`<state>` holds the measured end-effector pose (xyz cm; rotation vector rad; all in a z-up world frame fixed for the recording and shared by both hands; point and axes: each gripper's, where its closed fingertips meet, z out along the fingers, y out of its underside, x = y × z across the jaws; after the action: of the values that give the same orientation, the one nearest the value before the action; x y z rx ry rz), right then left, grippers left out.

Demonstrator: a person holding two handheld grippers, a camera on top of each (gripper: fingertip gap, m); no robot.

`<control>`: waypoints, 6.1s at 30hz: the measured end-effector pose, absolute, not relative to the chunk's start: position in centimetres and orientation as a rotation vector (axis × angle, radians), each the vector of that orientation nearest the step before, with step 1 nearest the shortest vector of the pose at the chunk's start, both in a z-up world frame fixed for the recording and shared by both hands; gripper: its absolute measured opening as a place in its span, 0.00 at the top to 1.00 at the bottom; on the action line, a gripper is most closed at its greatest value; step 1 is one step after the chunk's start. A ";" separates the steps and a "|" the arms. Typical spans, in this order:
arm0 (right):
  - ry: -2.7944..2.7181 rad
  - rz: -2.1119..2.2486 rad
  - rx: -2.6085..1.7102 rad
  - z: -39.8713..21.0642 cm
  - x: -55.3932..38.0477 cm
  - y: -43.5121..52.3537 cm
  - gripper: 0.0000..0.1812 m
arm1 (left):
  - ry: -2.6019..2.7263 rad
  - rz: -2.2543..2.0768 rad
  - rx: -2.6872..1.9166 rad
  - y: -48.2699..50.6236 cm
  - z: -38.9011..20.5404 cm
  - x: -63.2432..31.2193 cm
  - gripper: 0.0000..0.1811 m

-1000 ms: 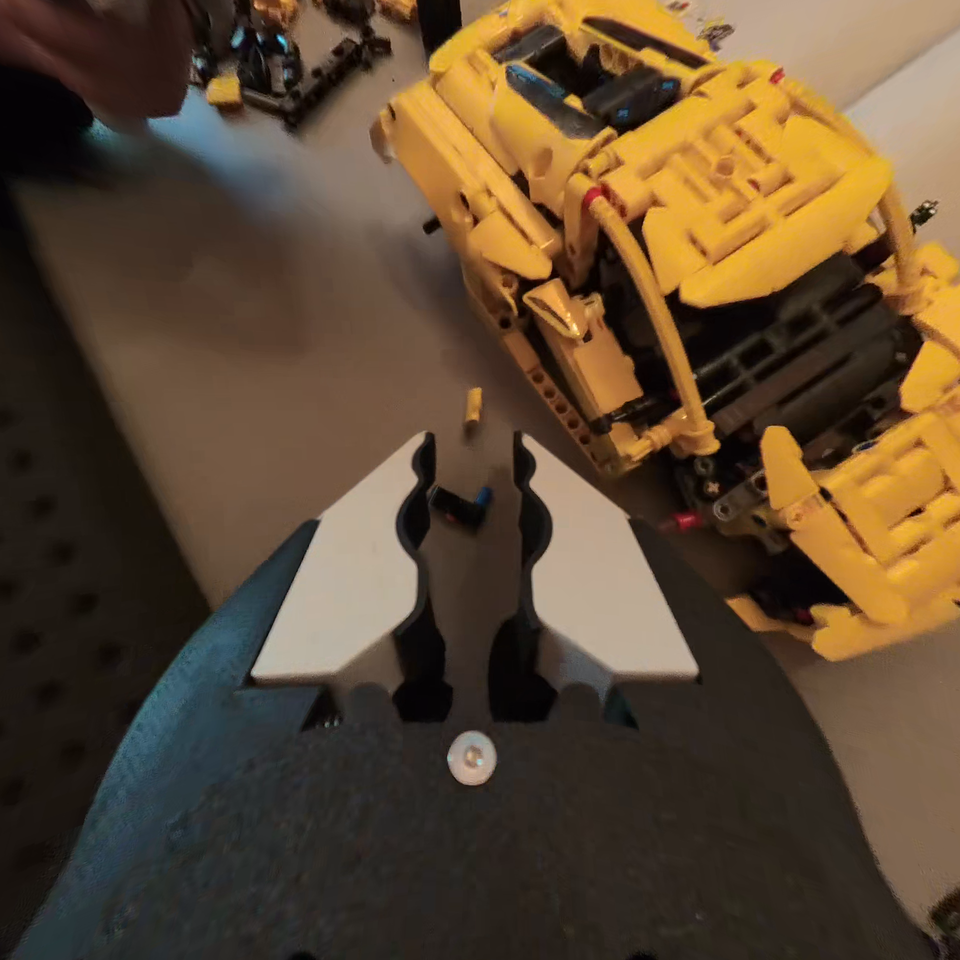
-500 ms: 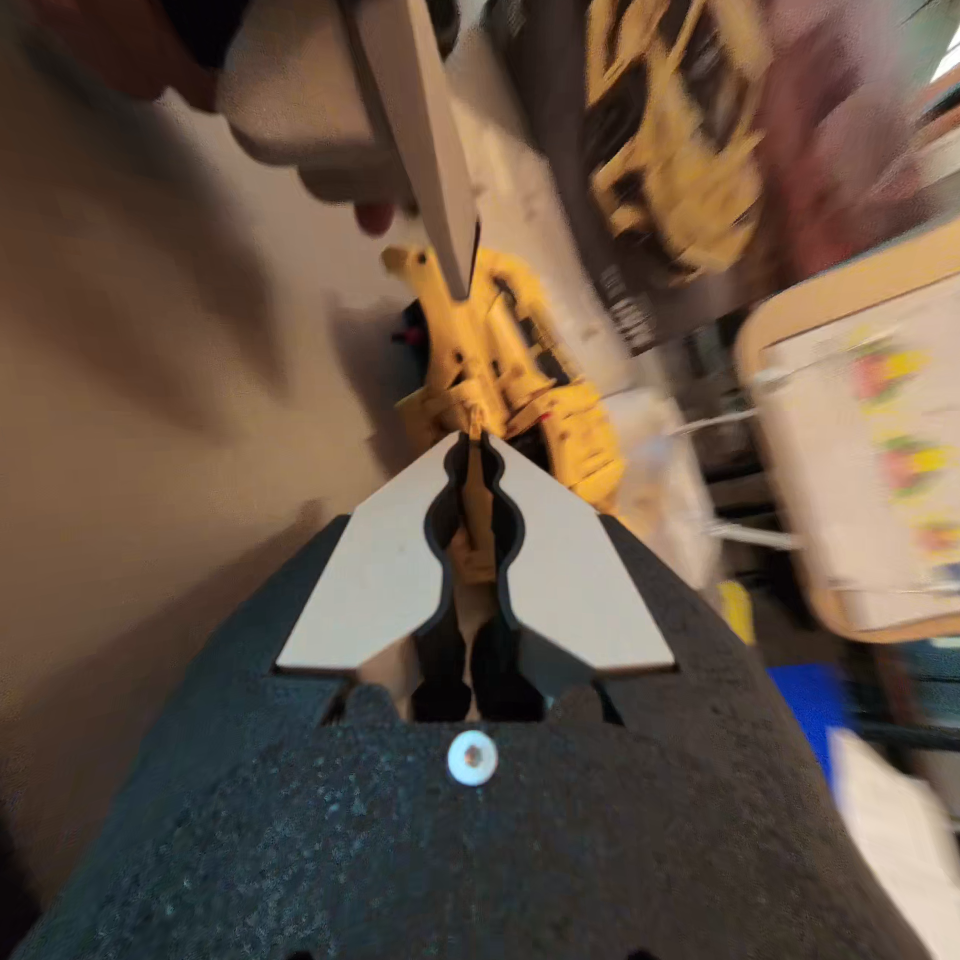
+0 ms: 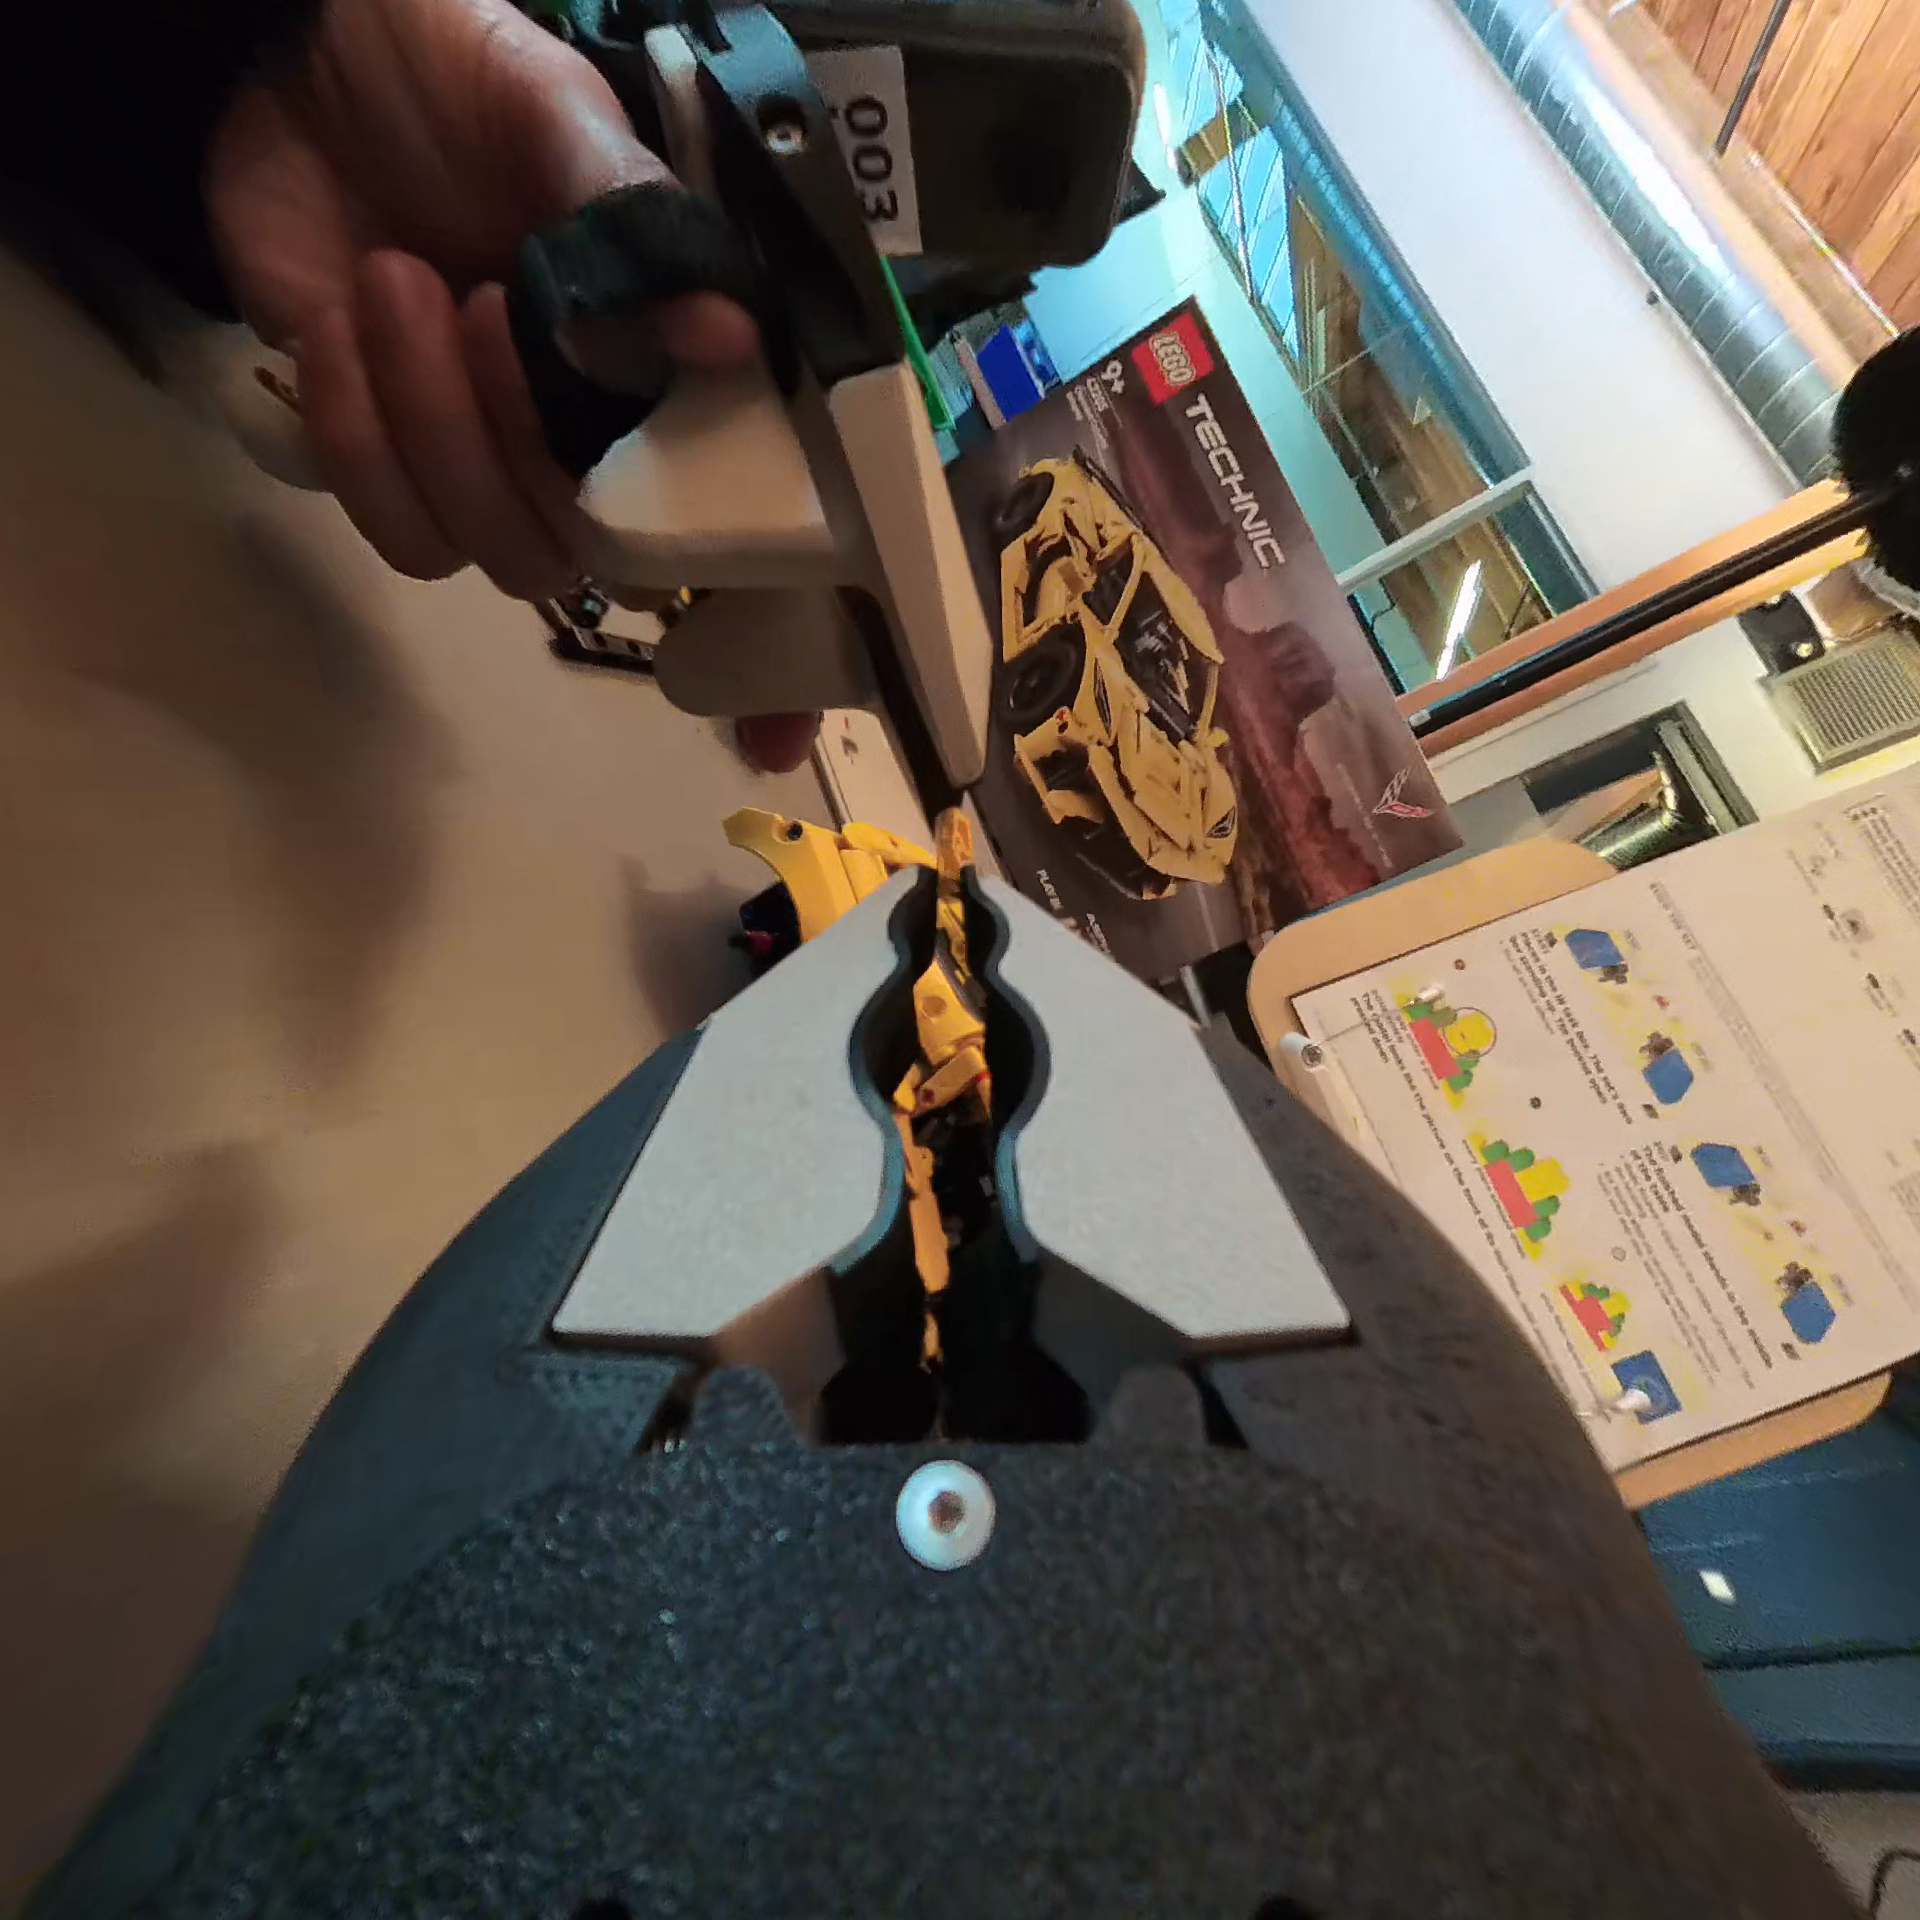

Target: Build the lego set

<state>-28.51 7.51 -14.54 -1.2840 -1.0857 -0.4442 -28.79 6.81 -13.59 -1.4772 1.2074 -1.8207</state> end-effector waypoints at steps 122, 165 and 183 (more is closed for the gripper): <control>-1.076 -0.287 -1.425 -14.4 -29.5 6.3 0.99 | 1.296 -1.785 -1.378 5.6 -13.9 -28.8 0.89; -0.102 2.006 -1.779 -14.6 -29.6 4.8 0.98 | 1.516 -1.073 -0.911 3.6 -14.4 -28.7 0.91; -0.100 2.023 -1.800 -15.2 -29.8 4.8 0.97 | 1.540 -1.003 -0.881 3.5 -15.0 -28.4 0.91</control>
<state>-29.75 4.82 -15.18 -1.7998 -0.1000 2.0232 -28.42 3.48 -15.03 -0.8812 1.5397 -1.0029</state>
